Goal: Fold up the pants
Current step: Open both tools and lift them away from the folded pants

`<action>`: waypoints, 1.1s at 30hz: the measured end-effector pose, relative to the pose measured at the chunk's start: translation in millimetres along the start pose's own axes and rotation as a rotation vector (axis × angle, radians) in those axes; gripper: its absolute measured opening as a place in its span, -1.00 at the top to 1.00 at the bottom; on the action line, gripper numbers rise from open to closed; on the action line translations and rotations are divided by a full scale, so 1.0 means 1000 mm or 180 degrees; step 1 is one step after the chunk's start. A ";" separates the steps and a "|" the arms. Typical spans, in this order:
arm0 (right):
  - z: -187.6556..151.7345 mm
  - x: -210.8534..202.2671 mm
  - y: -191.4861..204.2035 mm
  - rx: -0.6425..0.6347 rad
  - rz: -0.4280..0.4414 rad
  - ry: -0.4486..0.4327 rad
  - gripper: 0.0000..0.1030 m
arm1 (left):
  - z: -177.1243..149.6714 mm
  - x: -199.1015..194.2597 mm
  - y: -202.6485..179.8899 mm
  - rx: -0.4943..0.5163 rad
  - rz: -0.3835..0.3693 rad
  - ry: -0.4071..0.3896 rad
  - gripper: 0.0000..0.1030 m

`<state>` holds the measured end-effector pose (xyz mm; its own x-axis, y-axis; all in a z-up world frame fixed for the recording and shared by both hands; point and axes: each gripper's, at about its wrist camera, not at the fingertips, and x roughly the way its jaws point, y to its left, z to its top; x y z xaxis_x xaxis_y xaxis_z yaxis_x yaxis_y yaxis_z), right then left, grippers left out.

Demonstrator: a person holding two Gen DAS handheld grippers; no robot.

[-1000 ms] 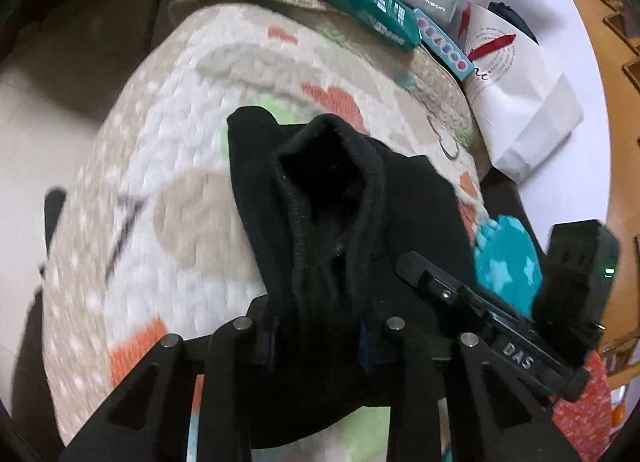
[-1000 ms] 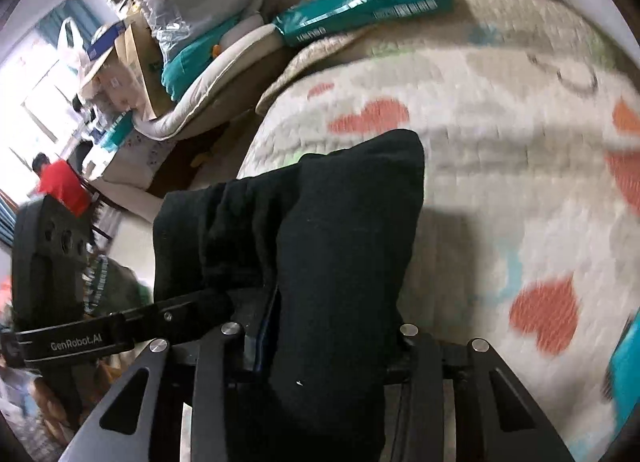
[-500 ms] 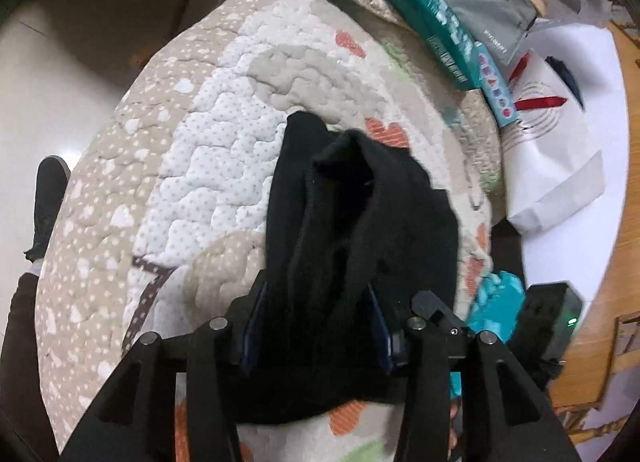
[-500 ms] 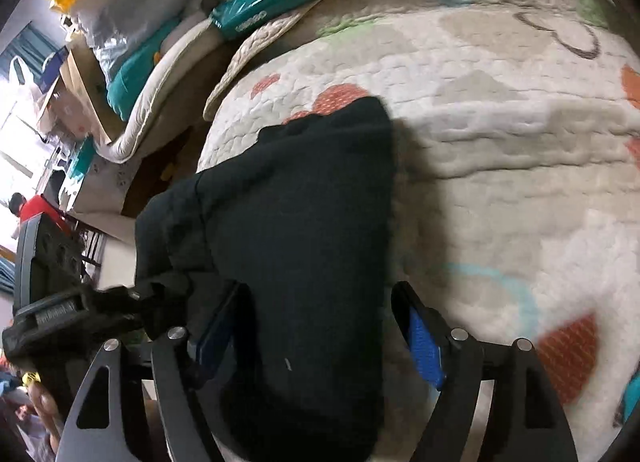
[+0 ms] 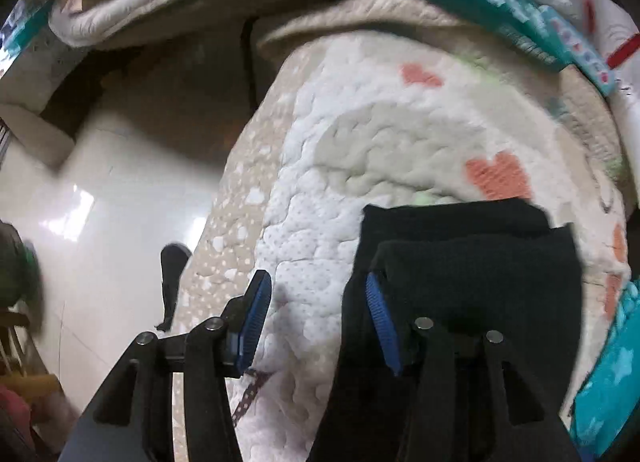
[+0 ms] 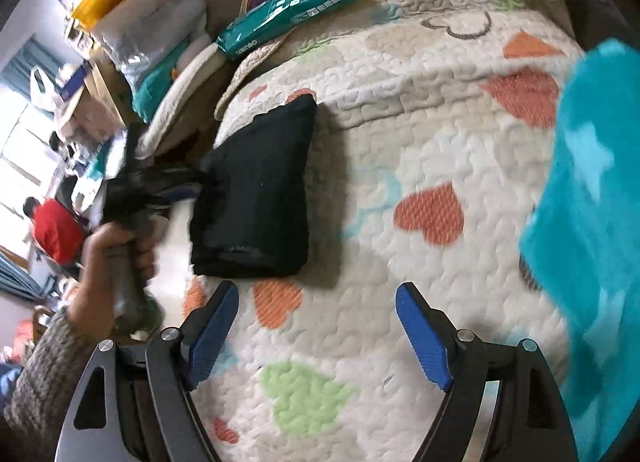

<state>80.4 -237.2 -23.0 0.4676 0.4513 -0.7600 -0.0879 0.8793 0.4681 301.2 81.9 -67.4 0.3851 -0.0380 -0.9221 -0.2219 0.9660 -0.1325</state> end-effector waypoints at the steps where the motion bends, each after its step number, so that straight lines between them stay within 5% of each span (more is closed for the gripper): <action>1: -0.004 0.001 0.003 -0.0025 -0.0024 -0.0023 -0.66 | 0.000 0.000 0.005 -0.0077 -0.0033 -0.0023 -0.04; 7: -0.017 0.009 0.024 -0.0224 -0.0057 -0.0048 -0.66 | -0.019 -0.023 0.037 -0.0231 -0.0105 -0.0077 -0.04; 11: -0.035 0.009 0.041 -0.0376 -0.0065 -0.0097 -0.66 | -0.059 -0.055 0.058 -0.0206 -0.0137 -0.0200 -0.04; 19: -0.069 0.014 0.058 -0.0419 -0.0298 -0.0229 -0.66 | -0.176 -0.137 0.044 -0.0035 0.0019 -0.0962 -0.07; 26: -0.090 0.002 0.052 -0.0217 -0.0414 -0.0466 -0.66 | -0.258 -0.222 0.018 0.0152 0.0418 -0.2350 -0.98; 28: -0.094 0.000 0.055 -0.0260 -0.0442 -0.0502 -0.66 | -0.276 -0.243 0.013 0.0211 0.0425 -0.2659 -1.00; 33: -0.102 -0.011 0.071 -0.0449 -0.0490 -0.0661 -0.66 | -0.283 -0.255 0.000 0.0441 0.0288 -0.2570 -1.00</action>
<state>-20.5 -164.0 -27.2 0.6537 0.2830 -0.7018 -0.1167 0.9540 0.2761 -50.2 19.6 64.7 0.9083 0.1859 -0.3747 -0.1908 0.9813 0.0244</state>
